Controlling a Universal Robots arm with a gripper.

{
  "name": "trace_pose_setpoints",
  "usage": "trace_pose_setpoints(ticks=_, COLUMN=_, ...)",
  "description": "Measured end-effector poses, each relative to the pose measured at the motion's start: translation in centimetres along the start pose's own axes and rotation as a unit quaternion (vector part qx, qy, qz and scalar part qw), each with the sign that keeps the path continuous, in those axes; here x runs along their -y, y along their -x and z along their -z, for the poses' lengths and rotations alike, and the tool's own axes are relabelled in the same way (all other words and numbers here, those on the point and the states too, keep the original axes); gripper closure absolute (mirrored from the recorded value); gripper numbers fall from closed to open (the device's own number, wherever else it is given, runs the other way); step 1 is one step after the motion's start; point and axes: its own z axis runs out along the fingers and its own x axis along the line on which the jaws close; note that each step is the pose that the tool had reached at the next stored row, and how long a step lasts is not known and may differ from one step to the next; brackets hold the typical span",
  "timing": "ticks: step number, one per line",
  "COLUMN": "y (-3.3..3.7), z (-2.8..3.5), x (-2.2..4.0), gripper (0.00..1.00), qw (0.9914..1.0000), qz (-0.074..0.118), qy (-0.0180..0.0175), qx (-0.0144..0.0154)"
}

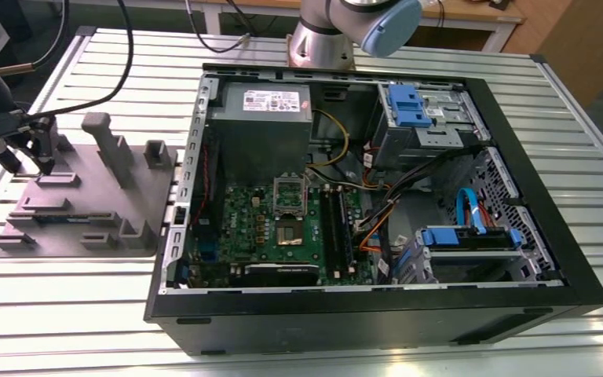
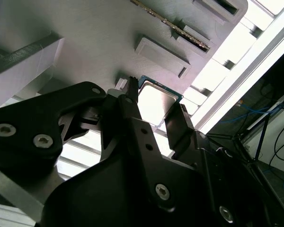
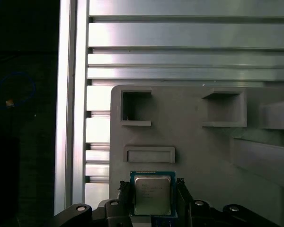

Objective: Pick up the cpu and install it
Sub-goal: 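Pick up the cpu and move it towards the insertion slot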

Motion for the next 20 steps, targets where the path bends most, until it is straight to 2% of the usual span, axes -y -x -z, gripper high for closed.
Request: trace_pose_setpoints(ticks=20, y=-0.01, z=0.73, x=-0.03, gripper=0.53, qw=1.00000, qz=0.000, qy=0.0000, qx=0.0001)
